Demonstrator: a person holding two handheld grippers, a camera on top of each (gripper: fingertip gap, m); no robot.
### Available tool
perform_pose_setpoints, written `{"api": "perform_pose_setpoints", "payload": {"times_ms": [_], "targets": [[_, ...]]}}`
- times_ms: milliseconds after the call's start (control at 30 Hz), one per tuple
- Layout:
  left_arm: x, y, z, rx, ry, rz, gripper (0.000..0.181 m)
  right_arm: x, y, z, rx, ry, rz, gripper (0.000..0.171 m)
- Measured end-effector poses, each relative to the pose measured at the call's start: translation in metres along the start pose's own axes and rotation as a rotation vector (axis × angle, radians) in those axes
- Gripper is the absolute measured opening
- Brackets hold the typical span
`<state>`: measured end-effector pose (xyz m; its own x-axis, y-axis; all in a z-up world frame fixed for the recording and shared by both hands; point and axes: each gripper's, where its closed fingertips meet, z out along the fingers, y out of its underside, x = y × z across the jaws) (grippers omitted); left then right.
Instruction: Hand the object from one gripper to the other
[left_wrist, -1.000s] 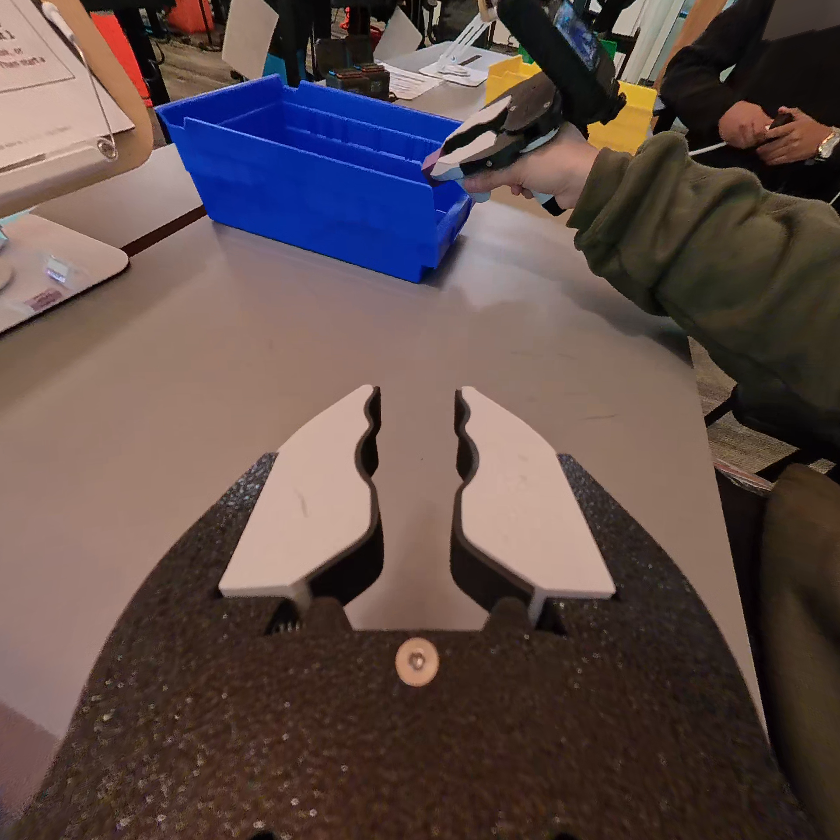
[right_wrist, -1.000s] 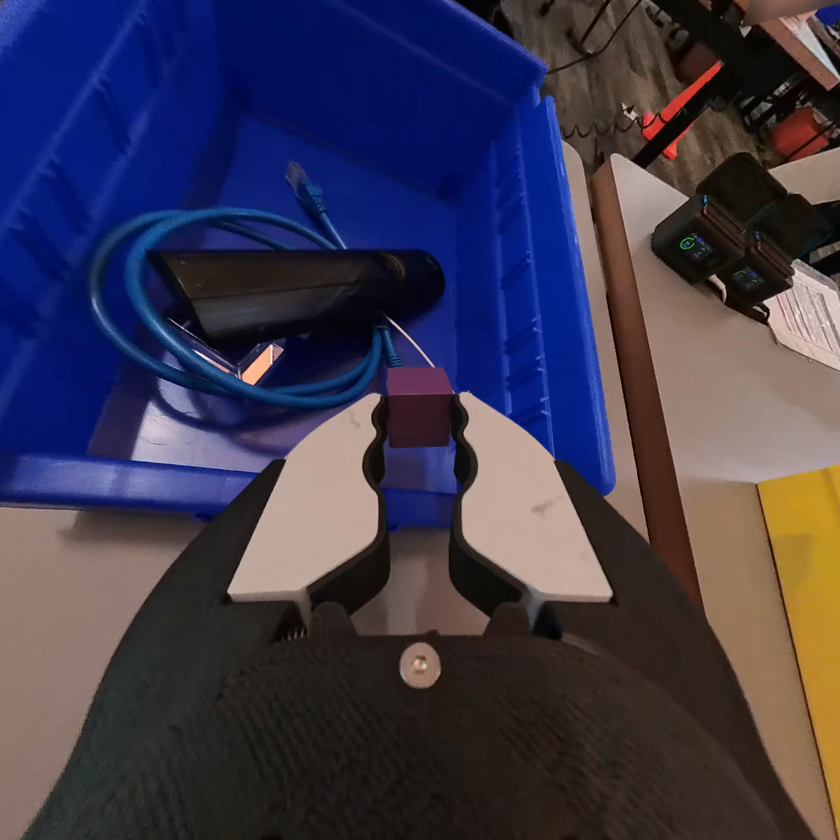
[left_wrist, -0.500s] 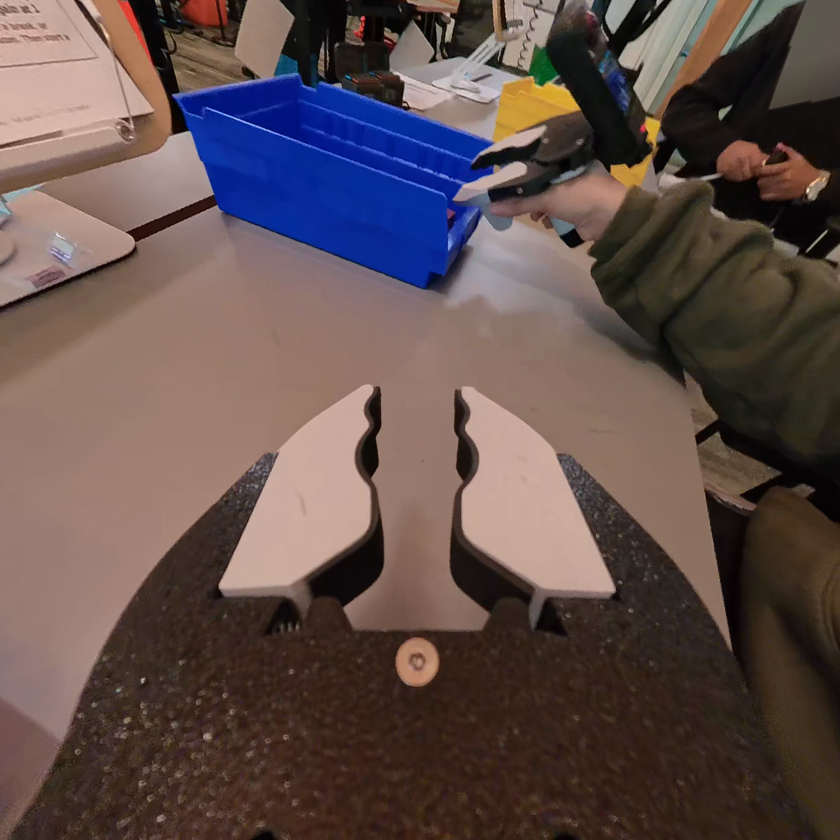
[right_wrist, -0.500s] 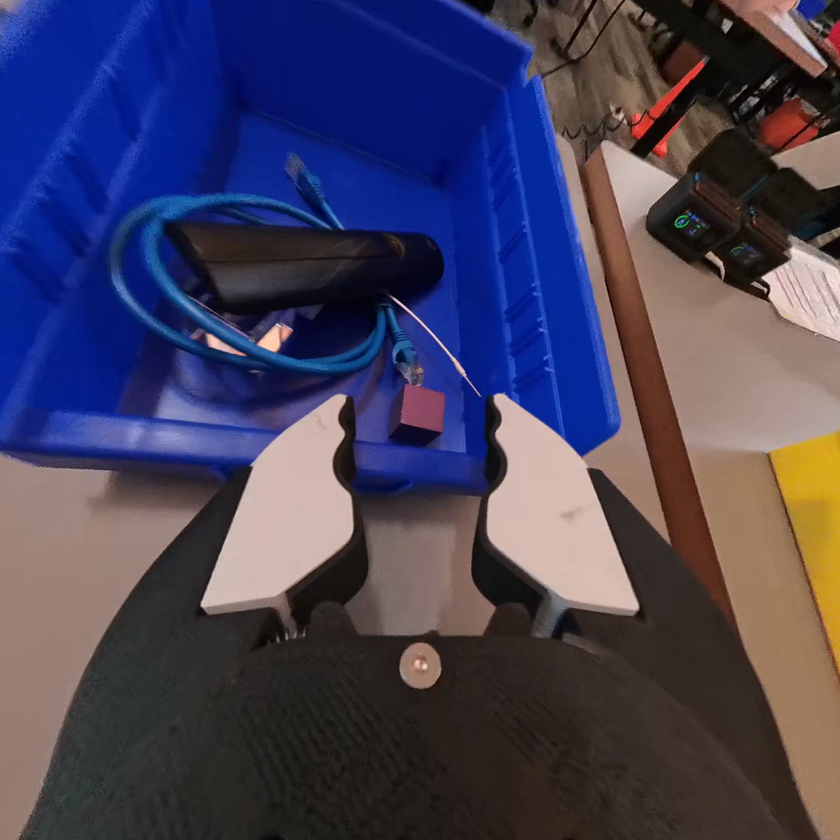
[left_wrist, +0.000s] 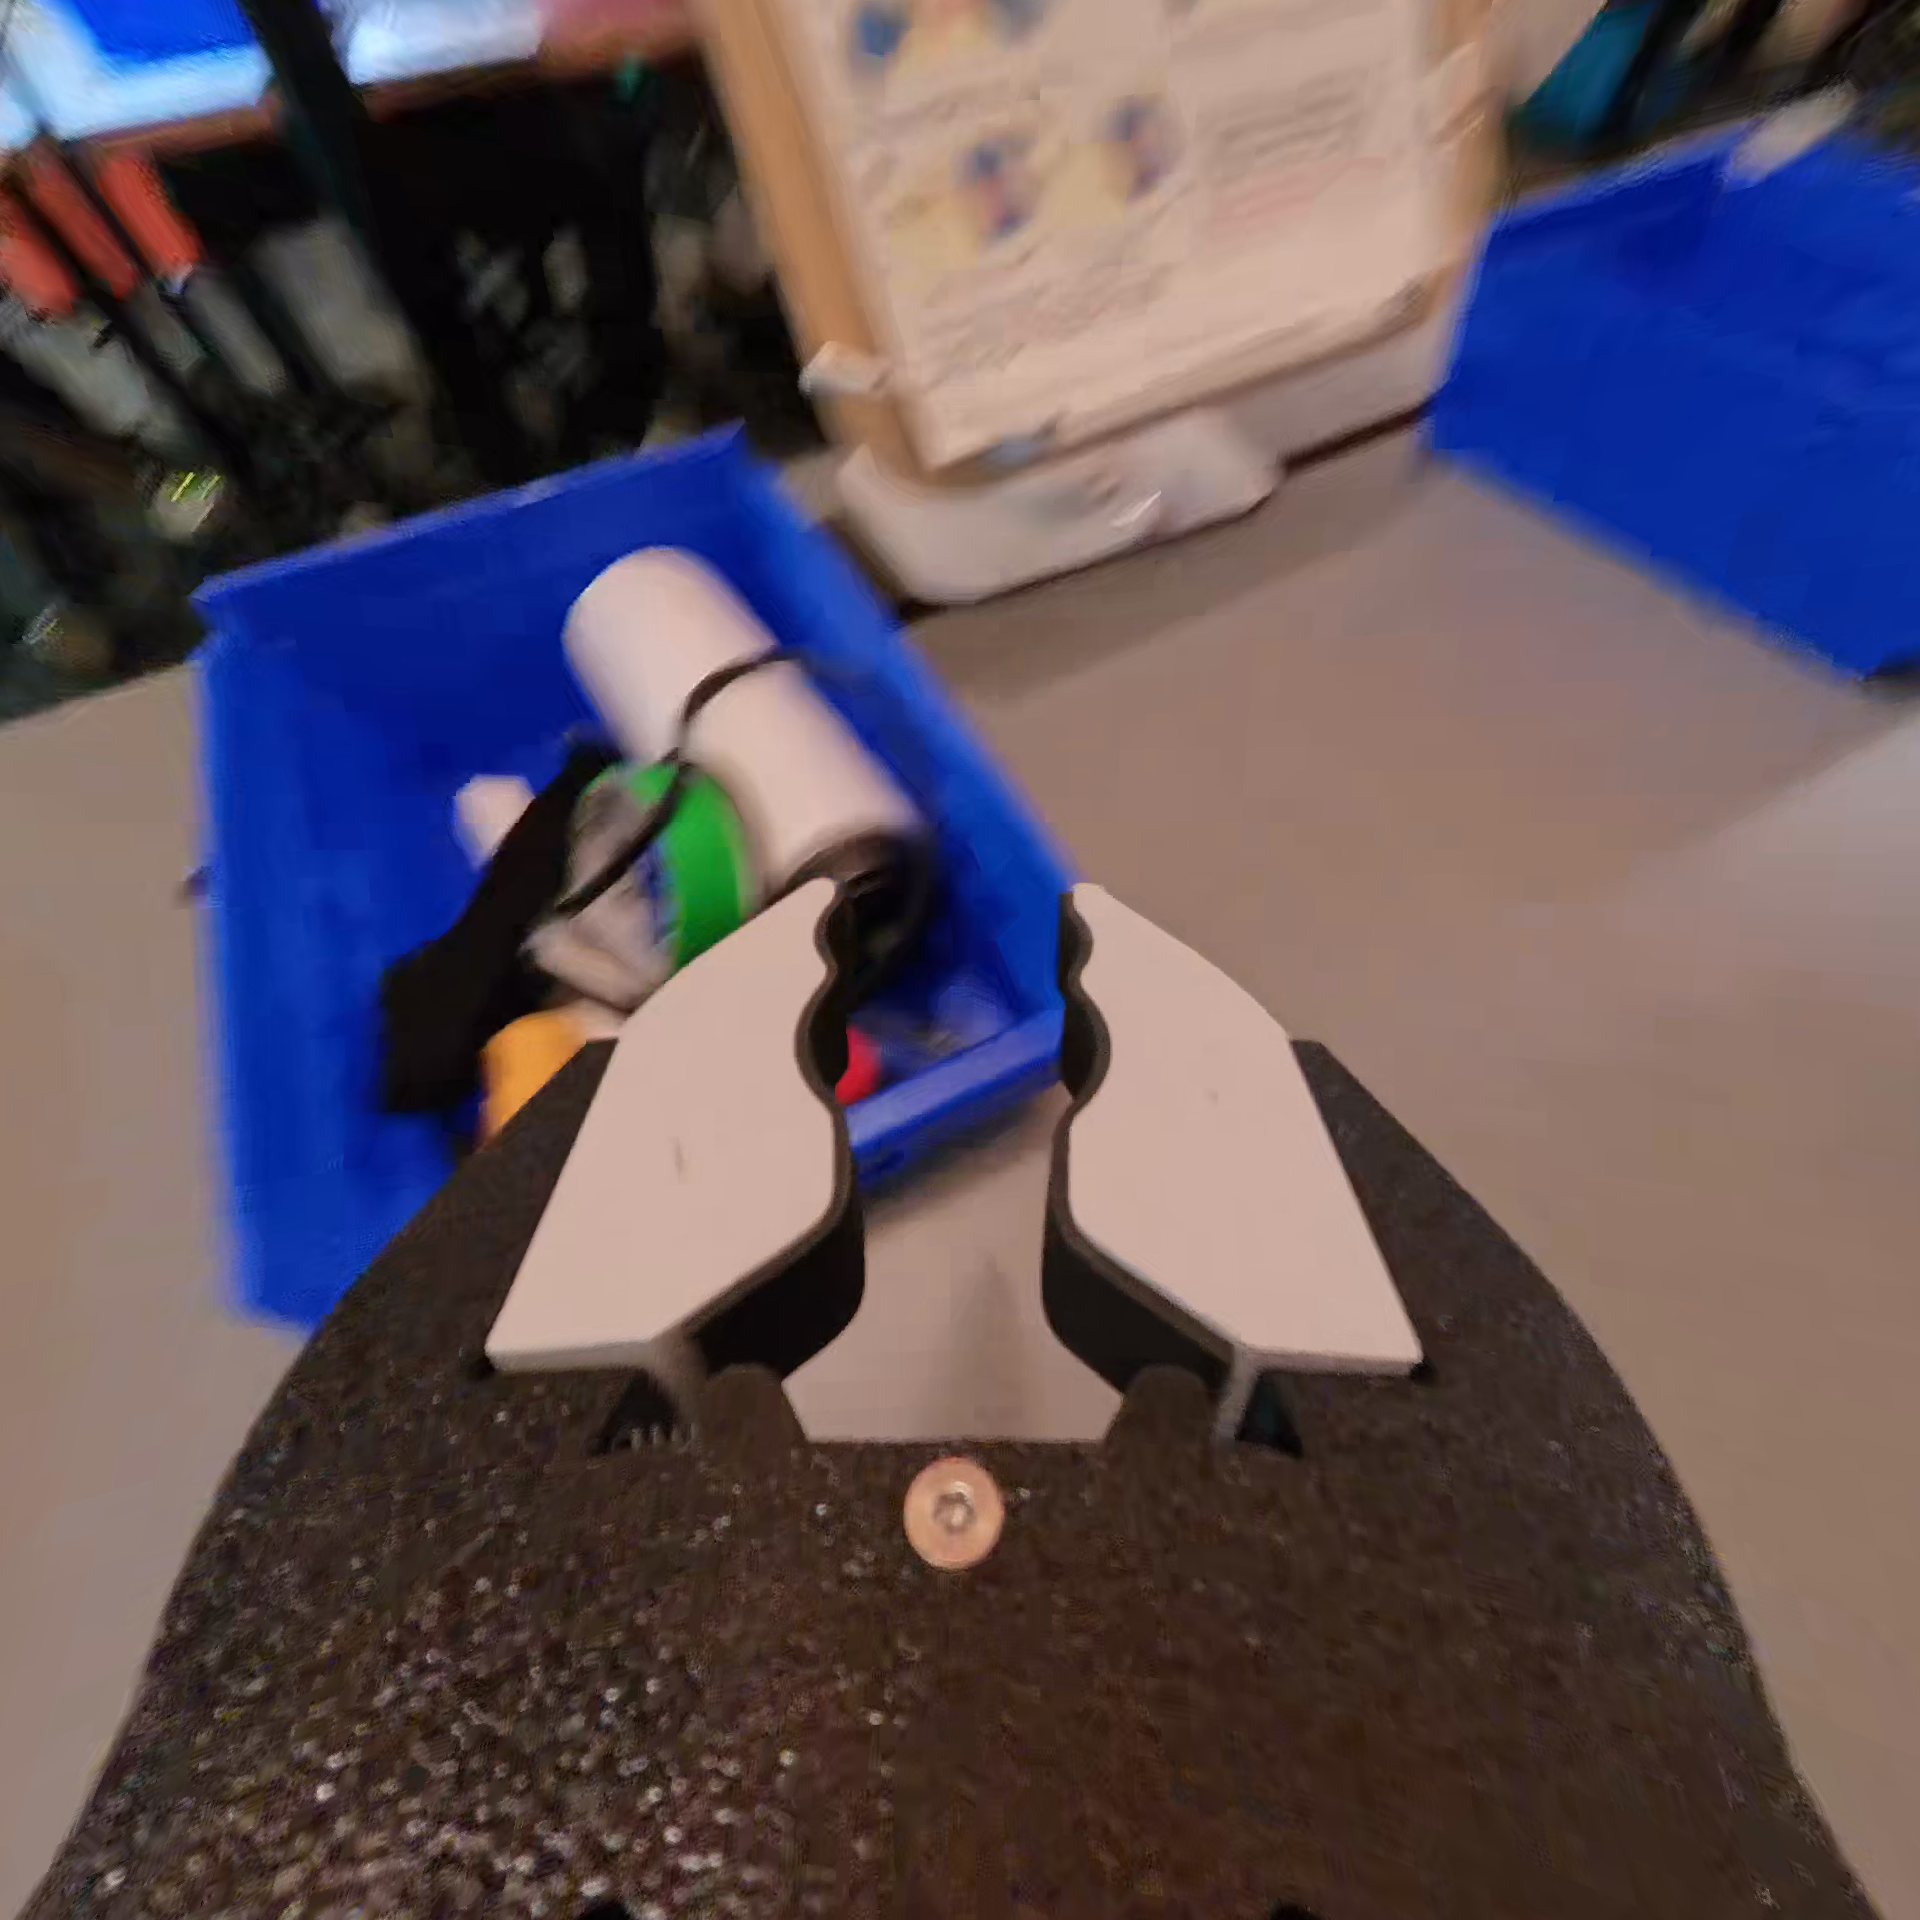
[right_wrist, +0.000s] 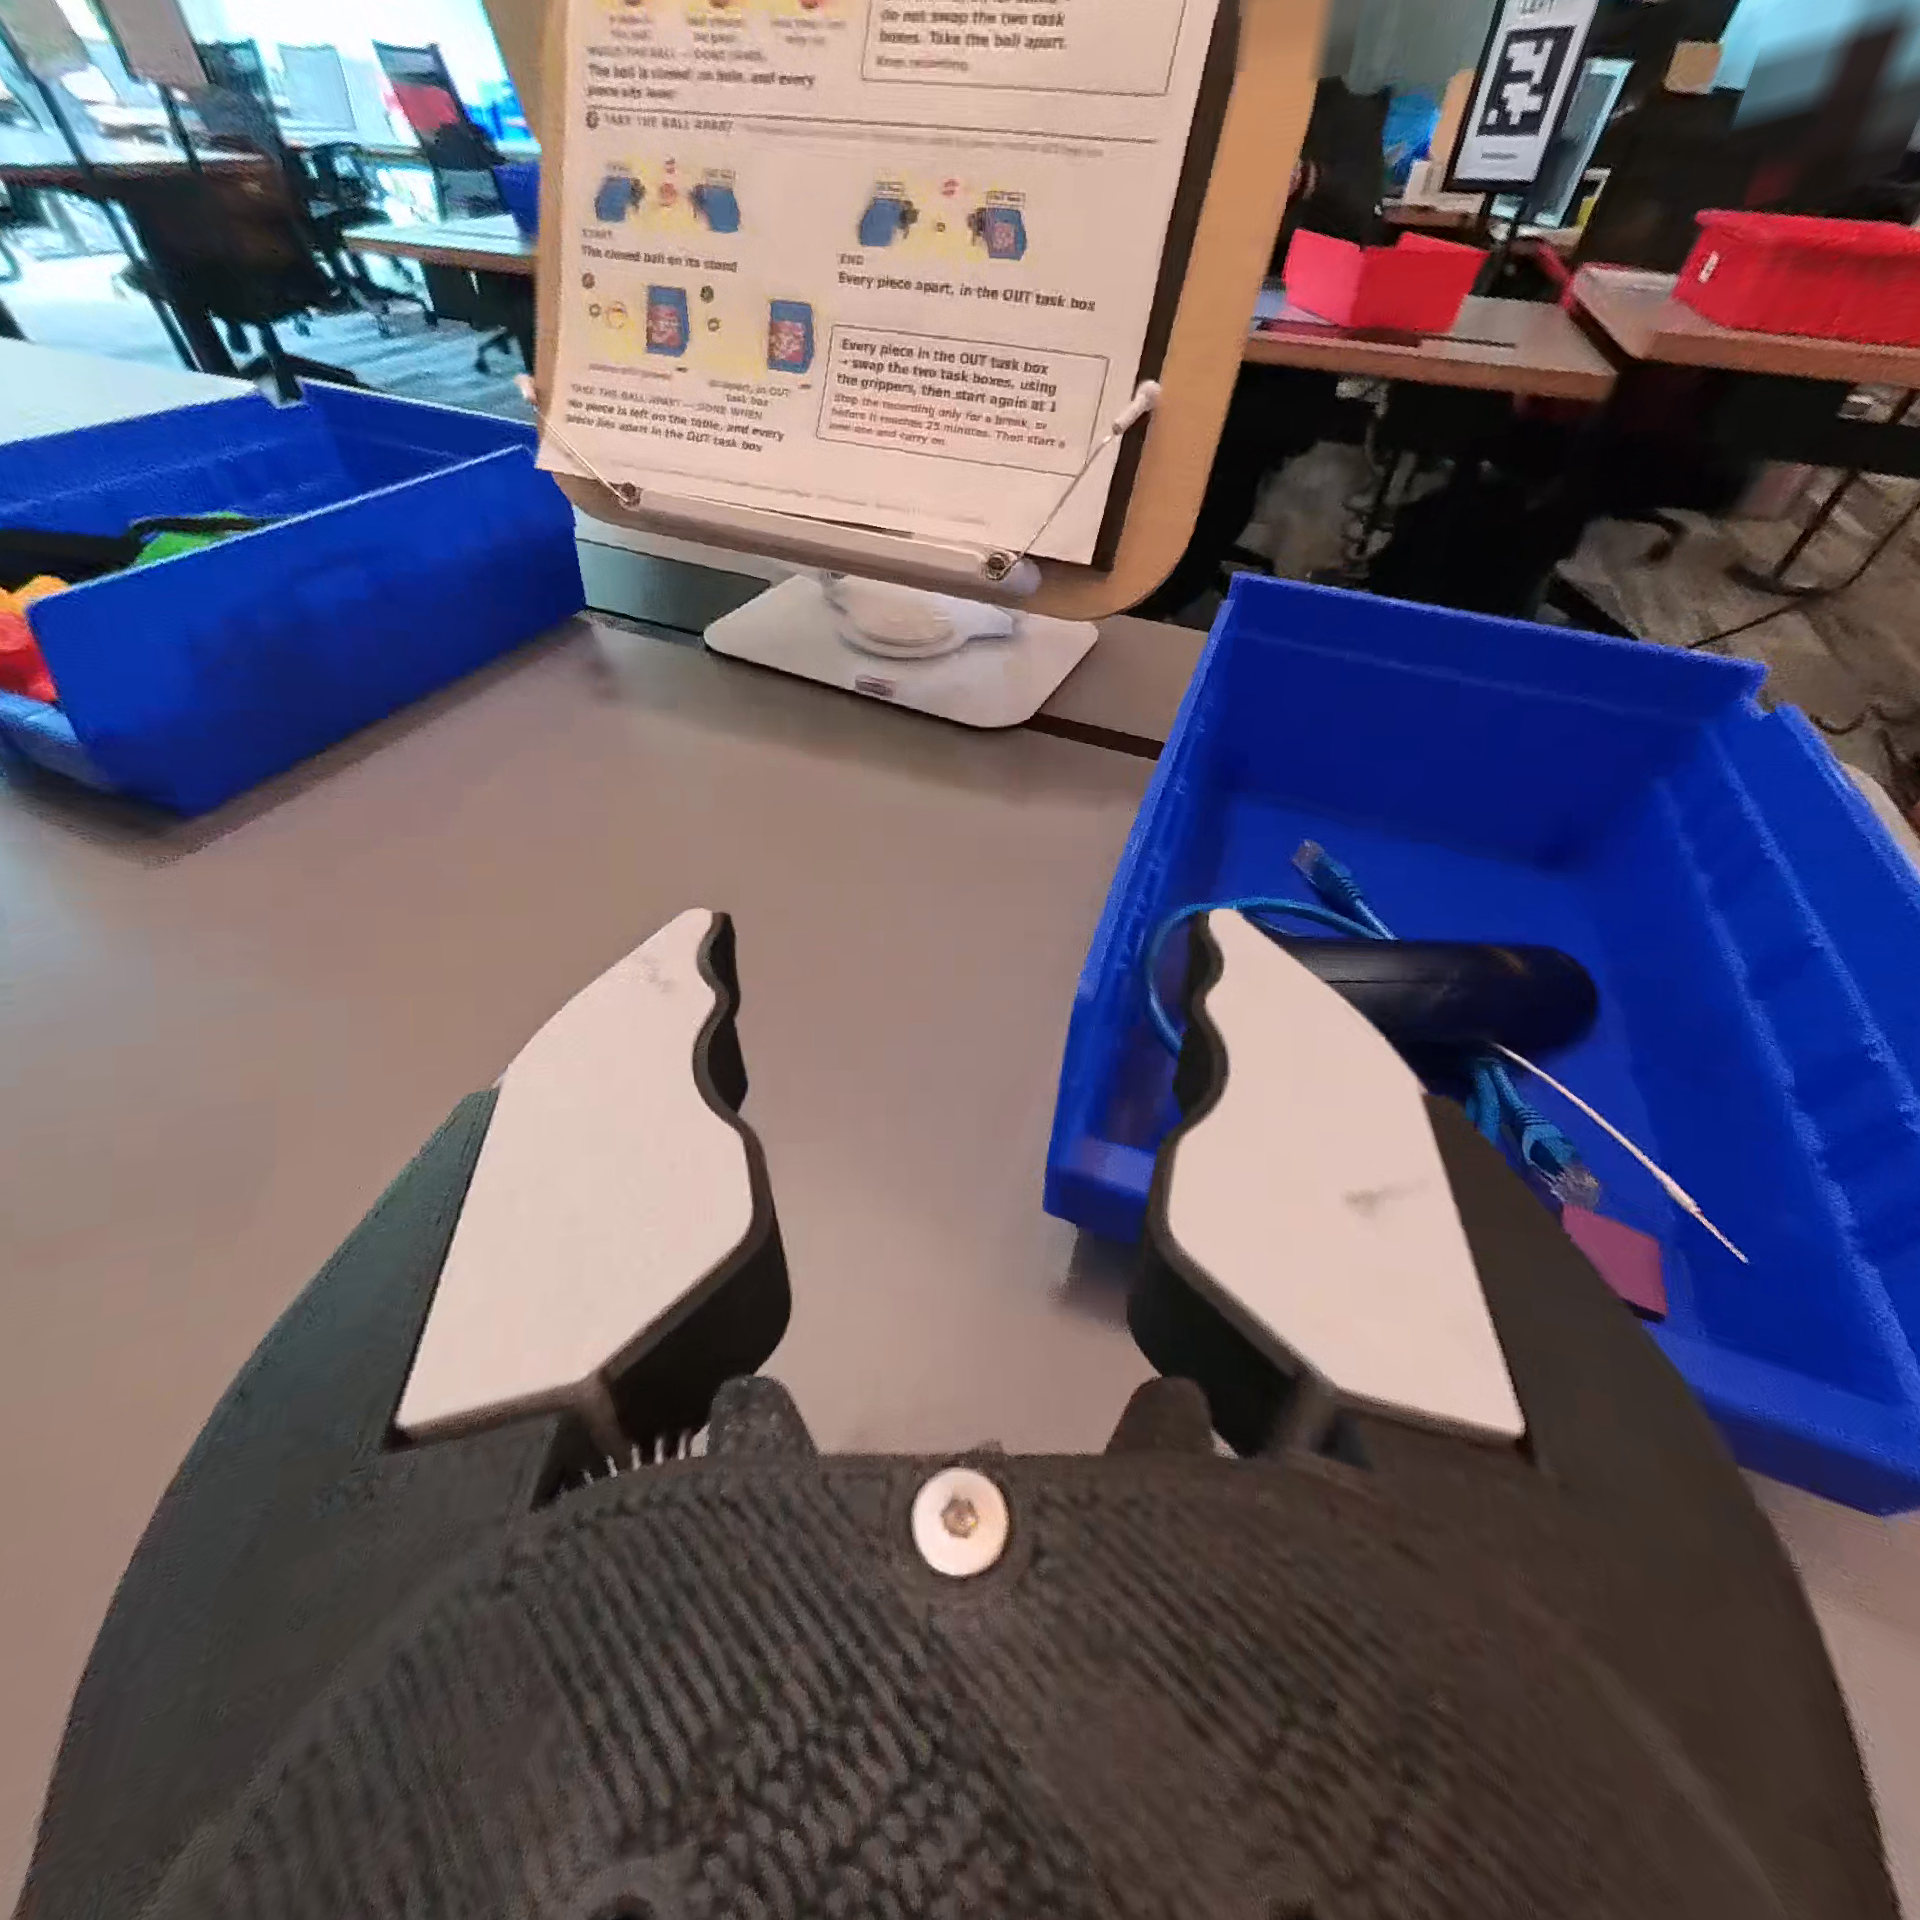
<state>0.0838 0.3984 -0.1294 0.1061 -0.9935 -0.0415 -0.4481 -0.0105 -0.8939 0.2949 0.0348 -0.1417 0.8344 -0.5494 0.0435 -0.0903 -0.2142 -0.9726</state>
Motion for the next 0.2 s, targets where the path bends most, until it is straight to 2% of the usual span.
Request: {"api": "perform_pose_setpoints", "payload": {"times_ms": [100,200], "targets": [[-0.048,0.028,0.002,-0.176,-0.109,0.046,0.039,-0.001,-0.003,-0.002,0.017,0.002,-0.042,0.081],[-0.056,0.054,0.010,-0.328,-0.048,0.075,0.037,0.001,-0.002,-0.002,0.008,-0.006,-0.014,0.080]]}}
